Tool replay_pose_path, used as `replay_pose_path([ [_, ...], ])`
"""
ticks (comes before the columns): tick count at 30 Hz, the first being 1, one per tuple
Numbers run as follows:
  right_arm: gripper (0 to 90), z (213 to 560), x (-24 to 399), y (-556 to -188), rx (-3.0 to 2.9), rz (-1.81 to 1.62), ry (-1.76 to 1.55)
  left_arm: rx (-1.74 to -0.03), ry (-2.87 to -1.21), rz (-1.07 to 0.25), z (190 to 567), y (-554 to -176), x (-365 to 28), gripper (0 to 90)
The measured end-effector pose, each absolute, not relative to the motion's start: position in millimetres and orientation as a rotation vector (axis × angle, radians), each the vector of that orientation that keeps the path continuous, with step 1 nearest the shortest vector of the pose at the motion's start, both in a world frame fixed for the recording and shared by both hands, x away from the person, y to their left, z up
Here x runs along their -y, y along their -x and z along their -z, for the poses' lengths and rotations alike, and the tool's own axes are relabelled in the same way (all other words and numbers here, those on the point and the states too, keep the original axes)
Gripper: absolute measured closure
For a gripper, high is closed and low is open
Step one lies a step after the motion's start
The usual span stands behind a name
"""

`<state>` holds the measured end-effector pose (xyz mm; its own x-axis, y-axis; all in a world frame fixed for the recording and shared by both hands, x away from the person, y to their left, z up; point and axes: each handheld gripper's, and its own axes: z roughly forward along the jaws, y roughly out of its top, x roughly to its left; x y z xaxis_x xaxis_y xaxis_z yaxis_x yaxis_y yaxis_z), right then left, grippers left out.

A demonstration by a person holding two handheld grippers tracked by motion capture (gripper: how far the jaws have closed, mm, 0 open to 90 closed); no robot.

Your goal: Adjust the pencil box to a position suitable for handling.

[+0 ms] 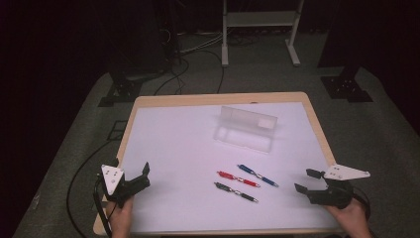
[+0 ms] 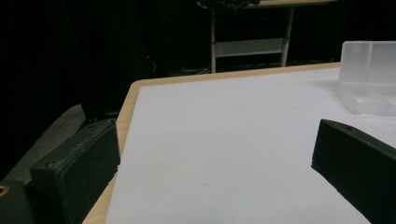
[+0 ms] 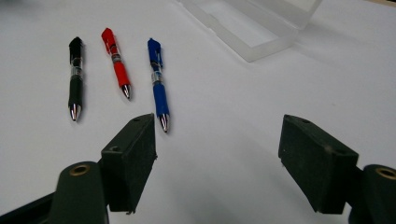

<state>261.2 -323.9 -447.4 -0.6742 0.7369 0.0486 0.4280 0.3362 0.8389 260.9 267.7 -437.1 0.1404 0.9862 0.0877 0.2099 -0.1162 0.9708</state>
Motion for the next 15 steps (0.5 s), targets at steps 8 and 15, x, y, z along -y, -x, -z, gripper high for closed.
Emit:
replay_pose_path([
  [8,26.8,436,314,-267,-2.283,-1.260,-0.994,-1.221,-1.500,-1.066,438,-260,-270,0.4],
  [15,26.9,431,299,-274,-2.326,-1.252,-0.951,-1.221,-1.501,-1.064,438,-260,-270,0.4],
])
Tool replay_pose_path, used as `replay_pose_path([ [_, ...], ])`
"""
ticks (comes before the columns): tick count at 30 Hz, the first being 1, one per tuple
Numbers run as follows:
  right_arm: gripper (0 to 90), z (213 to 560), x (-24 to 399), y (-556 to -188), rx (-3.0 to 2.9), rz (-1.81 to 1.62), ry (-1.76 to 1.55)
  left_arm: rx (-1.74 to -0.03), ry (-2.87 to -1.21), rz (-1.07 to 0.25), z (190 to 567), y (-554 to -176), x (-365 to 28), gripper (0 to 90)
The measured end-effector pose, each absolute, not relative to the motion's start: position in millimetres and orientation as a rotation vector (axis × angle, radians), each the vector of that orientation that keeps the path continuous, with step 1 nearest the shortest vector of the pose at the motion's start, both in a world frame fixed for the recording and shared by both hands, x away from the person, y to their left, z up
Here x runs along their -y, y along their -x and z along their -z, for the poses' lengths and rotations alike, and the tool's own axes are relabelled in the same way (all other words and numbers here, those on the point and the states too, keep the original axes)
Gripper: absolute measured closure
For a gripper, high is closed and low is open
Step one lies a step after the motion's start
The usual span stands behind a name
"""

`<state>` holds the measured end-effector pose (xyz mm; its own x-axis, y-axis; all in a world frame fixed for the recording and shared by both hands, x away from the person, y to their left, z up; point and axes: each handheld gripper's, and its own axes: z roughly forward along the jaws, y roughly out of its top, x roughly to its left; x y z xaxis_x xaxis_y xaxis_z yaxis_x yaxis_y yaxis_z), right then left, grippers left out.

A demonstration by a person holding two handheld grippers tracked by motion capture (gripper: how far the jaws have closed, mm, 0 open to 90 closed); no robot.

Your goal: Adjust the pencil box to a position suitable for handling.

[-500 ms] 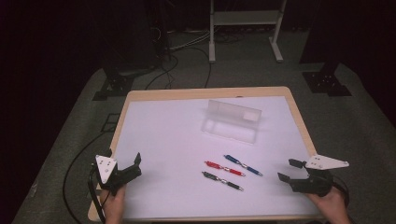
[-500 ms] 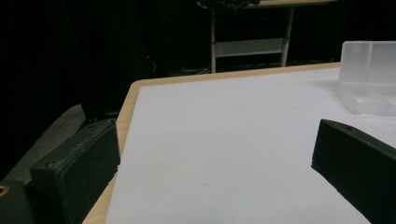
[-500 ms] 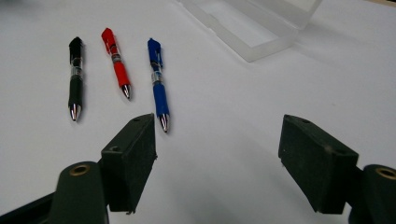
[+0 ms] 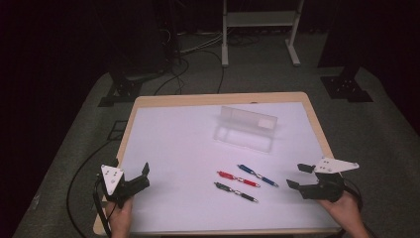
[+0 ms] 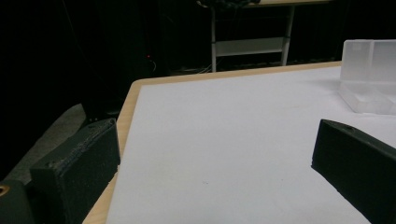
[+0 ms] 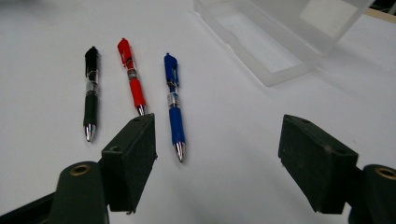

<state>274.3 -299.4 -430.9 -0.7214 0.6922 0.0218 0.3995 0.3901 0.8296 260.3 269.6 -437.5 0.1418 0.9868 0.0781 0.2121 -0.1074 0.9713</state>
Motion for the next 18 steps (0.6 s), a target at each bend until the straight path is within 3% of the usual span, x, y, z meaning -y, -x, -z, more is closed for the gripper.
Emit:
replay_pose_path([
  [18,27.9,431,260,-289,-2.430,-1.220,-0.846,-1.212,-1.508,-1.064,438,-260,-270,0.4],
])
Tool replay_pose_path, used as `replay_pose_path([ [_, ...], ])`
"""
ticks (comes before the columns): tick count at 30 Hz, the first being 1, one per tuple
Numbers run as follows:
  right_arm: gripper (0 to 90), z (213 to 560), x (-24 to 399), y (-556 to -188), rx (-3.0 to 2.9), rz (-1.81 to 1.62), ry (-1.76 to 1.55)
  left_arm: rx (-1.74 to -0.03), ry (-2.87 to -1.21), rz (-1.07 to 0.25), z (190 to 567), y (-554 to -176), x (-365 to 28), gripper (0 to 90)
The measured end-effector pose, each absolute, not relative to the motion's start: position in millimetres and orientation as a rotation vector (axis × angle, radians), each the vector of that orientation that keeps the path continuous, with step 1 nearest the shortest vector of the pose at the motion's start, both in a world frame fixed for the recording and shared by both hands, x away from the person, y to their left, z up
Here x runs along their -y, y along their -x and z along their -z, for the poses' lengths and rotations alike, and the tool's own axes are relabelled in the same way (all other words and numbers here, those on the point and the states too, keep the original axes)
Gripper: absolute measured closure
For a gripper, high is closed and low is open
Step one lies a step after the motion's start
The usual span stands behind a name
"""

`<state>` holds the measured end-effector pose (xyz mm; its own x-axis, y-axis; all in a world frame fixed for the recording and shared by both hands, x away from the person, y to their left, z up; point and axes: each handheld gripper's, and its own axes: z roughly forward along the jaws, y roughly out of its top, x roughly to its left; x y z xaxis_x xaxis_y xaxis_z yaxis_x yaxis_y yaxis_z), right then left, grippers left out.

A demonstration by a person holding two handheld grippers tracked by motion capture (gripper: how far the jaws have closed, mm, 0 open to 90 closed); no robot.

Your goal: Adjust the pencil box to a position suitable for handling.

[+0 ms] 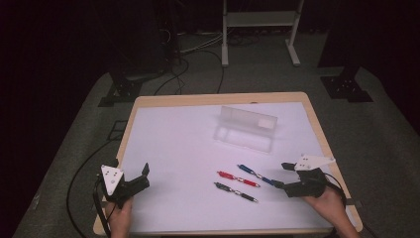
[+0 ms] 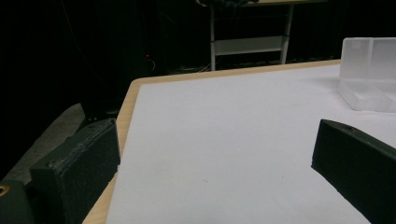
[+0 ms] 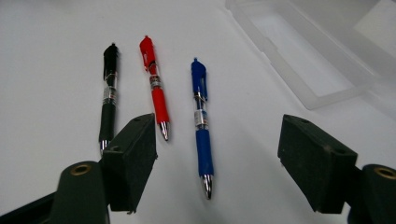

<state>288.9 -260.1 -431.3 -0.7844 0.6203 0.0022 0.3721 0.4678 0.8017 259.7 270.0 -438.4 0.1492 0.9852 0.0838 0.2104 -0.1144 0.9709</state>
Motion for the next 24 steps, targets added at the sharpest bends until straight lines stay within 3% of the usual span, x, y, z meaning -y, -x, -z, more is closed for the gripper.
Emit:
replay_pose_path([
  [10,29.3,433,238,-302,-2.484,-1.211,-0.784,-1.220,-1.509,-1.071,438,-258,-272,0.4],
  [18,36.8,435,218,-313,-2.545,-1.182,-0.736,-1.228,-1.501,-1.069,439,-257,-275,0.4],
  [24,47.2,443,208,-325,-2.593,-1.120,-0.729,-1.226,-1.497,-1.073,439,-257,-274,0.3],
])
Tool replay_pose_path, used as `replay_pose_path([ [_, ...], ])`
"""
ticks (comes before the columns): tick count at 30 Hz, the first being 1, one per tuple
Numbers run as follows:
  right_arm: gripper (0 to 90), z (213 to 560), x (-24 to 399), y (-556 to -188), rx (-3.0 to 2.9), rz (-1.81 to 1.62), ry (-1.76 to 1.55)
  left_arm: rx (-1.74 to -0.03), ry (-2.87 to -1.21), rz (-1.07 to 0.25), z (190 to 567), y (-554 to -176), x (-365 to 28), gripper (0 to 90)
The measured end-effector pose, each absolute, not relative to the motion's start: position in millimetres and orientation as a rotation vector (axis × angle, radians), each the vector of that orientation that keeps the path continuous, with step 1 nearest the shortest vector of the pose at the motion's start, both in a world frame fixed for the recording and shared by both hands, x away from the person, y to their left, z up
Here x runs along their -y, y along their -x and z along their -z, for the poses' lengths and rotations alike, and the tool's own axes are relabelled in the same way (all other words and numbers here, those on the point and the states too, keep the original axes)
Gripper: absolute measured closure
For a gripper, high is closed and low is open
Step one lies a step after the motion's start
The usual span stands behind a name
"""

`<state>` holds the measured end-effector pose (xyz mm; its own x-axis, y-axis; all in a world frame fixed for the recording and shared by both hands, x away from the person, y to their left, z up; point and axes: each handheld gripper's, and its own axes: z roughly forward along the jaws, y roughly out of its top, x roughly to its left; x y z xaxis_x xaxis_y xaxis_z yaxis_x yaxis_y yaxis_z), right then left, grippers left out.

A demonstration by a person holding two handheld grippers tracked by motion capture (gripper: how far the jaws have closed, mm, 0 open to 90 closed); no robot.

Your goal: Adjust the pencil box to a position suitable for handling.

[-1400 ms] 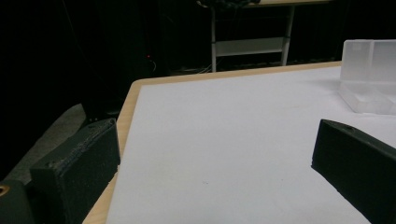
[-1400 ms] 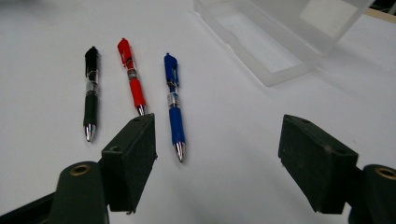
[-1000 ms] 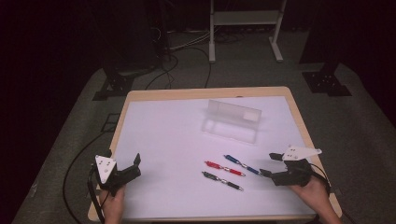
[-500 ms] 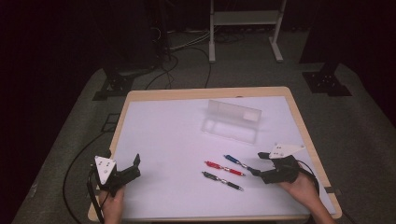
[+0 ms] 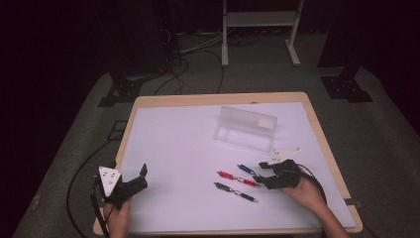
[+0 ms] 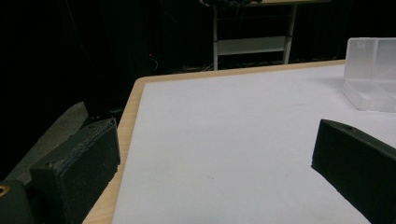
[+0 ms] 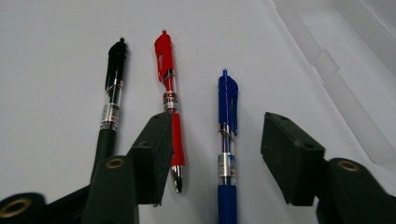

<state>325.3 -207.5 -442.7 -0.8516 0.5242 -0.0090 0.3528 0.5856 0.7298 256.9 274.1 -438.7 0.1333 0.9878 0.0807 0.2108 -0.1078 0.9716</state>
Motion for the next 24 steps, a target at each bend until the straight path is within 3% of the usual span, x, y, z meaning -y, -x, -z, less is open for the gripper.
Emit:
replay_pose_path([
  [11,62.9,455,205,-339,-2.655,-1.051,-0.748,-1.227,-1.500,-1.071,439,-256,-275,0.4],
  [24,71.7,464,200,-342,-2.687,-0.973,-0.764,-1.230,-1.499,-1.070,439,-257,-276,0.4],
])
